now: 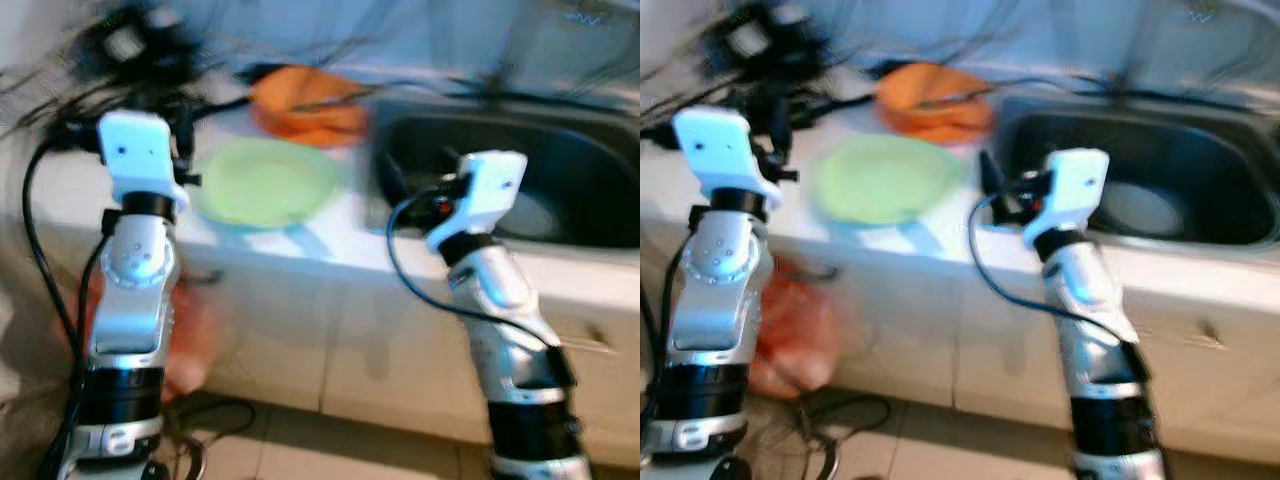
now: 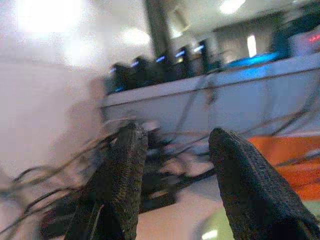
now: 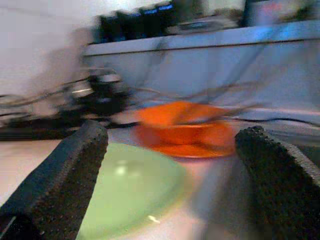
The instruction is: Kitchen organization
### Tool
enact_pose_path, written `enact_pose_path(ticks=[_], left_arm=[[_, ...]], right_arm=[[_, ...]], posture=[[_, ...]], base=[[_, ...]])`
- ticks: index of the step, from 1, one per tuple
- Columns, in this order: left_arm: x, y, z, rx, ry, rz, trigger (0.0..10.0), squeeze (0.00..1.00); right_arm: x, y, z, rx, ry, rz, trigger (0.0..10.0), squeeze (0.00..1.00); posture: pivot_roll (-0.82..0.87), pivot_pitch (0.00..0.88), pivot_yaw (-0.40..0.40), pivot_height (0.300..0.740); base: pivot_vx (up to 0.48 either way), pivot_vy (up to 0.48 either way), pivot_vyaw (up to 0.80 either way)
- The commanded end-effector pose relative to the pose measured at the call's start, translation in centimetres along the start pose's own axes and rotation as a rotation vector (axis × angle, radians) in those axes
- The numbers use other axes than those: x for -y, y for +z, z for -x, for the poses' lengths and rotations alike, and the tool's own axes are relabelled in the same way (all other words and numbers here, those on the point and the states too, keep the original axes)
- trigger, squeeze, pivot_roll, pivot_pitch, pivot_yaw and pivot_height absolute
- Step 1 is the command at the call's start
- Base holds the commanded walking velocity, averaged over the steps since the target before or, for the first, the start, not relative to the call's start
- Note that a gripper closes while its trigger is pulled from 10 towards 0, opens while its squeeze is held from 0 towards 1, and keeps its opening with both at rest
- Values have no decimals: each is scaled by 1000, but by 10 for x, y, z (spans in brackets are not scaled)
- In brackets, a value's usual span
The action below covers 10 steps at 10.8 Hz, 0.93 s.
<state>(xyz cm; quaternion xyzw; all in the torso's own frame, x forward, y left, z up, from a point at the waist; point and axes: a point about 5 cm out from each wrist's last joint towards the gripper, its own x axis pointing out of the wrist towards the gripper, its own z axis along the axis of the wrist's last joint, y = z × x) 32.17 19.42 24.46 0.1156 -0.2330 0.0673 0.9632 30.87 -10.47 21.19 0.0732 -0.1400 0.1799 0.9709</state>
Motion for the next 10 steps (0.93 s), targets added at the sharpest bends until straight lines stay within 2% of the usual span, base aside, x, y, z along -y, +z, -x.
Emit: enact_pose_path(ticks=[1, 3, 6, 8, 9, 10], left_arm=[[5, 0, 0, -3, -13, 1, 10000, 0], [6, -2, 1, -10, -17, -1, 10000, 0], [10, -4, 2, -20, -50, 1, 10000, 0], [24, -14, 3, -101, -194, -41, 10000, 0], [28, -14, 3, -100, -231, -46, 10000, 0], [38, -14, 6, -101, -333, -68, 10000, 0]], right_arm=[[6, 0, 2, -10, -23, 7, 10000, 0], [8, -2, 2, -24, -39, 0, 10000, 0], [9, -4, 1, -30, -47, -6, 10000, 0], [7, -4, 0, -28, -40, -5, 10000, 0], [7, -4, 0, -28, -41, -5, 10000, 0], [7, -5, 0, -29, -43, -6, 10000, 0]], posture=[[94, 89, 2, 740], [94, 89, 3, 740], [102, 83, 4, 740], [105, 78, 5, 740], [105, 78, 5, 740], [104, 78, 4, 740]], base=[[0, 0, 0], [0, 0, -259], [0, 0, -800], [0, 0, 0], [0, 0, 0], [0, 0, 0]])
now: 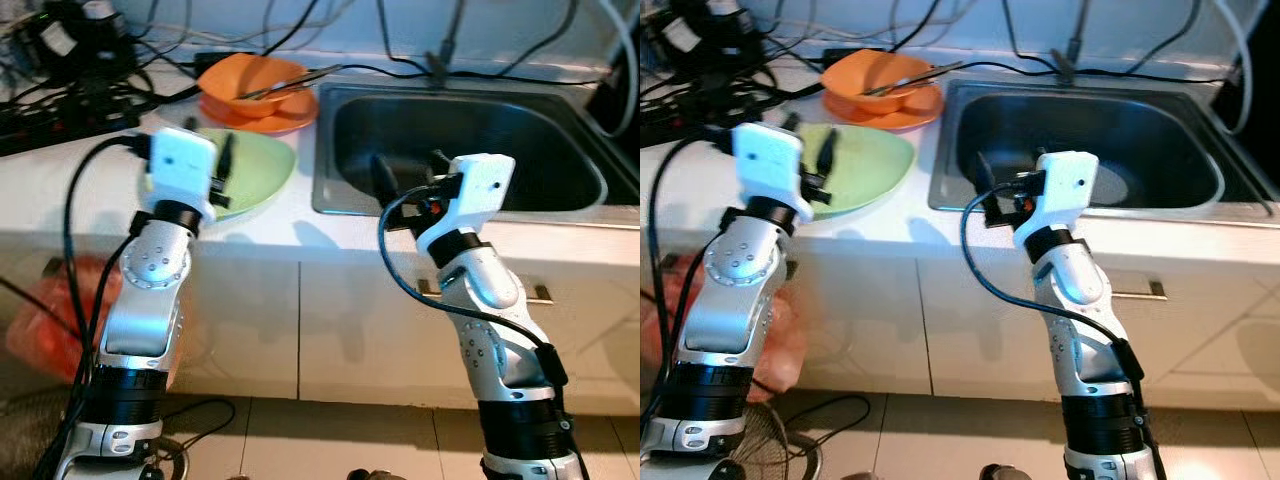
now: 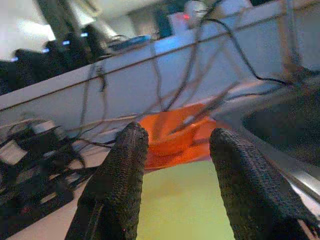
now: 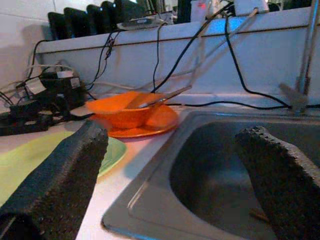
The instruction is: Kitchen organization
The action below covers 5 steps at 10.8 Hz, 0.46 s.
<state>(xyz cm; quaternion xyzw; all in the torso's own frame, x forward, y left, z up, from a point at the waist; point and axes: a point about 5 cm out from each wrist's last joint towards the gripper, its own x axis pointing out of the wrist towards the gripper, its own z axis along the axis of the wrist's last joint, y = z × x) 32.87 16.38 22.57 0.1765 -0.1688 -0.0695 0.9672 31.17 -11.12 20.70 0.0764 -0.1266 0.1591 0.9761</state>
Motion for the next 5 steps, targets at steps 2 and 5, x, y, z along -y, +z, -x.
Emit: enact_pose_path(ticks=[2, 5], left_arm=[[15, -11, 5, -57, -172, -84, 10000, 0], [17, -35, 13, -165, -314, -188, 10000, 0]], right_arm=[[0, -1, -2, -11, 0, -5, 10000, 0], [-4, -11, -2, -83, 12, -68, 10000, 0]], posture=[[107, 82, 6, 740], [105, 90, 14, 740]], base=[[0, 0, 0], [0, 0, 0]])
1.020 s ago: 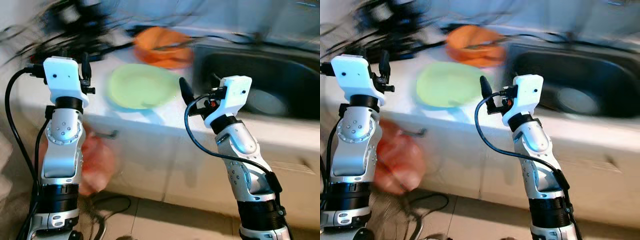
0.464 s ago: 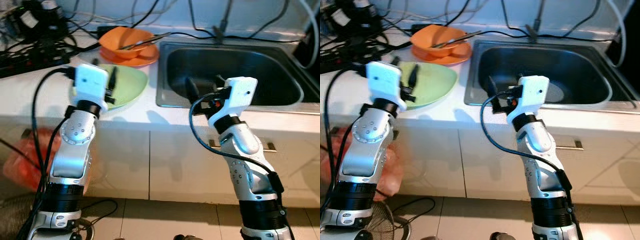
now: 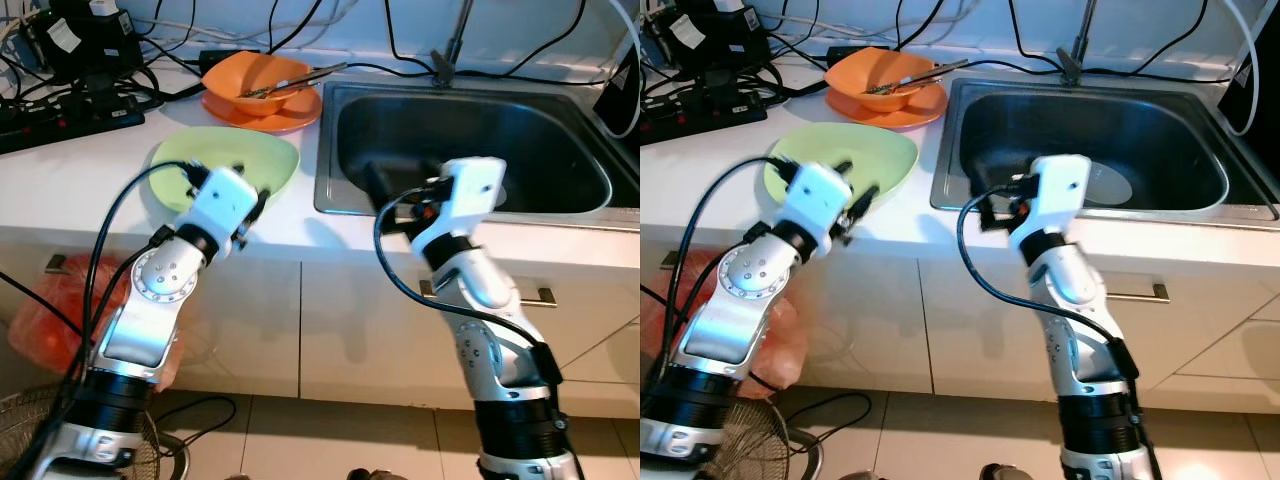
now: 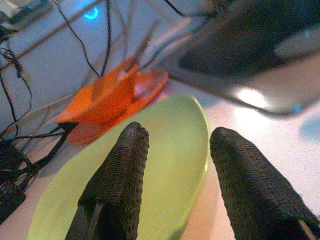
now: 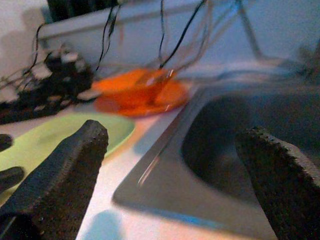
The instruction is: Kitchen organization
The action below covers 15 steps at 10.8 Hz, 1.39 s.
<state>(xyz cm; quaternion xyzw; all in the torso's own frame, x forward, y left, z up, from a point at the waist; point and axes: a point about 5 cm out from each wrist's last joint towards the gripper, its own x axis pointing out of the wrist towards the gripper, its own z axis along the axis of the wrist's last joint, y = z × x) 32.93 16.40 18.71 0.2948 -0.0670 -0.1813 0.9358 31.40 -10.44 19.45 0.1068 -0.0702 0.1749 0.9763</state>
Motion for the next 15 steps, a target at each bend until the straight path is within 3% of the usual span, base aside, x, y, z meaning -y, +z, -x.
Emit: enact_pose_path(ticks=[1, 2, 6, 8, 9, 10, 11, 12, 13, 15], left_arm=[[4, -11, 2, -45, -30, -16, 10000, 0], [1, -22, 4, -99, -41, -43, 10000, 0], [-13, -35, -5, -162, -35, -64, 10000, 0], [-12, -37, -11, -171, -71, -86, 10000, 0], [-13, -39, -14, -176, -111, -98, 7686, 0], [-12, -40, -15, -177, -139, -104, 4392, 0], [-6, -47, -15, -221, -261, -125, 0, 0], [1, -56, -10, -282, -395, -160, 0, 0], [0, -59, -6, -317, -449, -167, 0, 0], [-8, -60, -8, -343, -453, -149, 0, 0]], right_arm=[[-3, -5, -1, -56, 27, -55, 10000, 0], [-7, -17, 2, -161, 96, -44, 10000, 0], [-13, -37, 16, -378, 184, 21, 10000, 0], [-16, -39, 20, -426, 213, 20, 10000, 0], [-19, -38, 22, -437, 224, 8, 10000, 0], [-20, -37, 23, -440, 226, 6, 10000, 0], [-21, -38, 24, -452, 227, 5, 10000, 0], [-21, -39, 25, -456, 226, 8, 10000, 0], [-22, -39, 25, -461, 226, 9, 10000, 0], [-24, -41, 25, -469, 227, 8, 10000, 0]], posture=[[106, 91, 15, 740], [106, 95, 21, 740], [96, 102, 13, 740], [91, 109, 17, 740], [89, 114, 22, 740], [88, 115, 23, 740], [89, 118, 23, 740], [89, 118, 23, 740], [93, 121, 27, 740], [97, 119, 29, 740]], base=[[0, 0, 0], [0, 0, 0], [0, 0, 0], [0, 0, 0], [0, 0, 0], [0, 0, 0], [0, 0, 0], [0, 0, 0], [0, 0, 0], [0, 0, 0]])
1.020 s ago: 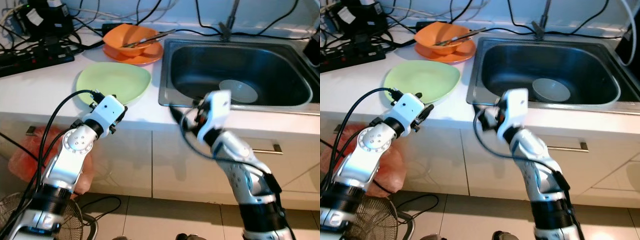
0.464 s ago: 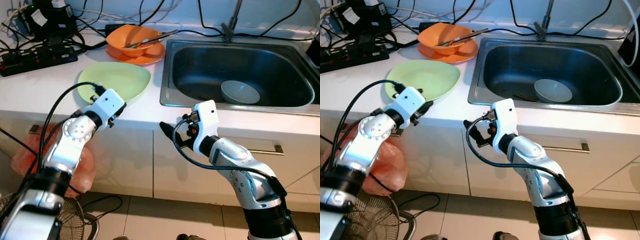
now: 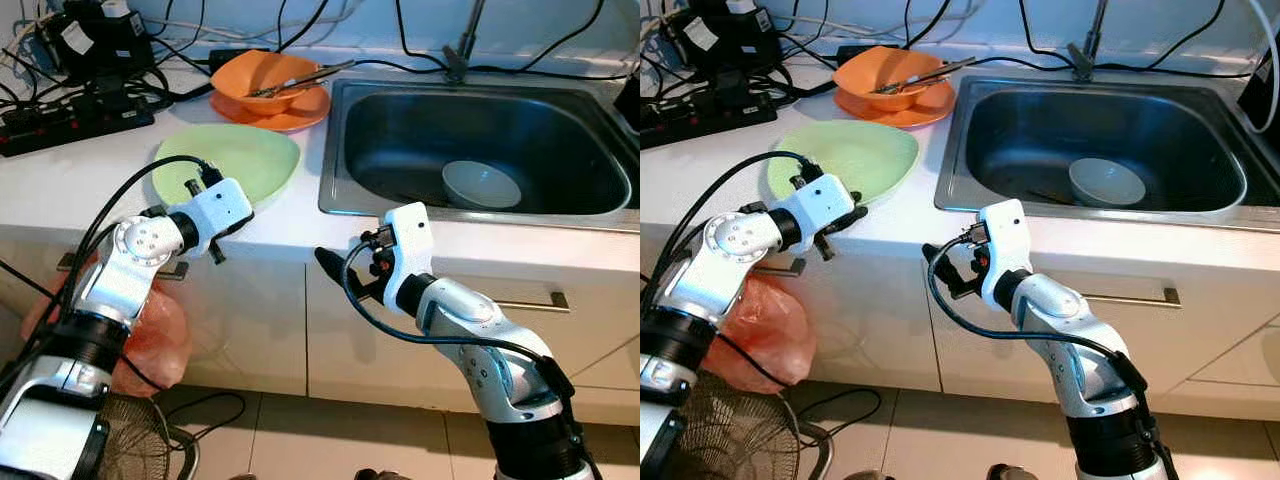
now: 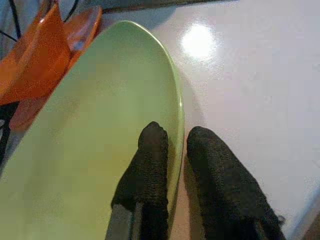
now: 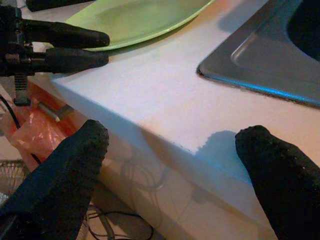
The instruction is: Kitchen organization
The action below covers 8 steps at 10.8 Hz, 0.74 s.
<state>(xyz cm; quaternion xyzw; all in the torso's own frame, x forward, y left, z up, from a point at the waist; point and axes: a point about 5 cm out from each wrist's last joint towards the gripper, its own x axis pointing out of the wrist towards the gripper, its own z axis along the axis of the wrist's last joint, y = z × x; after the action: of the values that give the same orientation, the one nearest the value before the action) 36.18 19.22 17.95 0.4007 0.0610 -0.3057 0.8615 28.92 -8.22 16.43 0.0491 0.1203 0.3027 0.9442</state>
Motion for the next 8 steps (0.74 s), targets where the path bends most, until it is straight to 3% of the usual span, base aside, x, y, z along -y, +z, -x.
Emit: enact_pose_path(ticks=[1, 5, 8], left_arm=[[25, -30, -2, -154, -142, 36, 0, 0], [23, -28, -2, -145, -135, 30, 0, 0], [18, -6, -7, 27, 48, 7, 0, 0]], right_arm=[[-2, -10, 0, -50, 3, -18, 10000, 0], [-2, -11, 1, -50, -5, -20, 10000, 0], [1, -7, -3, -17, -34, -45, 10000, 0]], posture=[[97, 119, 29, 740], [96, 119, 31, 740], [98, 117, 26, 740]], base=[[0, 0, 0], [0, 0, 0], [0, 0, 0]])
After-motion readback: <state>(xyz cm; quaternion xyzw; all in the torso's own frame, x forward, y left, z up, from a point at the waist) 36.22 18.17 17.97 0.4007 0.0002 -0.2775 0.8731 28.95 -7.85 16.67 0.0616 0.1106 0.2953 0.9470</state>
